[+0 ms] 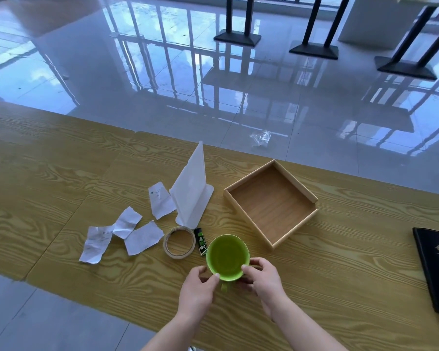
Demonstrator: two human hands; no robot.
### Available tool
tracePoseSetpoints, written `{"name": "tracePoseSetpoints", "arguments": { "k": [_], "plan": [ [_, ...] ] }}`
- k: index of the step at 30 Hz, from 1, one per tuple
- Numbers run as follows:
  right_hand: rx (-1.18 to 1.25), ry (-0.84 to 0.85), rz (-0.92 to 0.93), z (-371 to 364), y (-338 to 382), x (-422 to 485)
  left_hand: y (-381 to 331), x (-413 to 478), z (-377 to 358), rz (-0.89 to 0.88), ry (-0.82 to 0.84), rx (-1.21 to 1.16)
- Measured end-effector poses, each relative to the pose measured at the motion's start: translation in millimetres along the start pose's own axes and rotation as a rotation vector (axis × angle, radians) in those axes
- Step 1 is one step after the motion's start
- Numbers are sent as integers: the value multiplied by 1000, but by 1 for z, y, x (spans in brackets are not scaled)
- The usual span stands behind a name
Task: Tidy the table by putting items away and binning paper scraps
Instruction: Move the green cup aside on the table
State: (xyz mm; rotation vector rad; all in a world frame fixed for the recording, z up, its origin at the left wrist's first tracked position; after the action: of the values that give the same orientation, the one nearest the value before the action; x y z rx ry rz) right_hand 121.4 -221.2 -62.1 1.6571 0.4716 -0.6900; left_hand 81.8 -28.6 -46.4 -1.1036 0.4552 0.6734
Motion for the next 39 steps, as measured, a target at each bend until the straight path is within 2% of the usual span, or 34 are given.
{"name": "tracePoseSetpoints", "arguments": {
  "k": [5,11,15,19,22,26,29,35,39],
  "plan": [
    [16,25,-5,-3,3,-1,5,-14,-18,-3,76,12],
    [-35,19,-11,-3,4,3,2,-12,-25,15,70,-29],
    [-48,53,-39,-7,4,1,-4,-16,-19,-56,51,4],
    [18,159,-87,-21,8,-10,-1,-28,5,-105,-6,12],
    [37,270,-96,-44,13,-20,11,-38,31,-87,-66,-118],
    [42,319,-108,-81,15,-26,28,-47,67,-61,-168,-227],
    [-192,333,-29,-114,12,-28,44,-47,97,-30,-228,-305],
    [-1089,568,577,-200,5,-37,63,-32,164,-14,-357,-344],
    [-1314,642,844,-250,-4,-40,61,-18,209,-32,-405,-324]
  ]
}}
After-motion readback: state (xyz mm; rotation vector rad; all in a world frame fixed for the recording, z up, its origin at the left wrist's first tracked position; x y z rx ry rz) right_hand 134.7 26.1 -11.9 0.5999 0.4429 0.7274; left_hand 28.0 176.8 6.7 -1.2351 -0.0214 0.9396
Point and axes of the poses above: each hand's wrist, its own x-axis towards the middle knuckle, its own z-axis out of the back of the hand, y = z × x, the point moved 7 cm from there along x, towards the middle knuckle, and after that the axes turned 11 degrees about x, right-handed, at the moved point
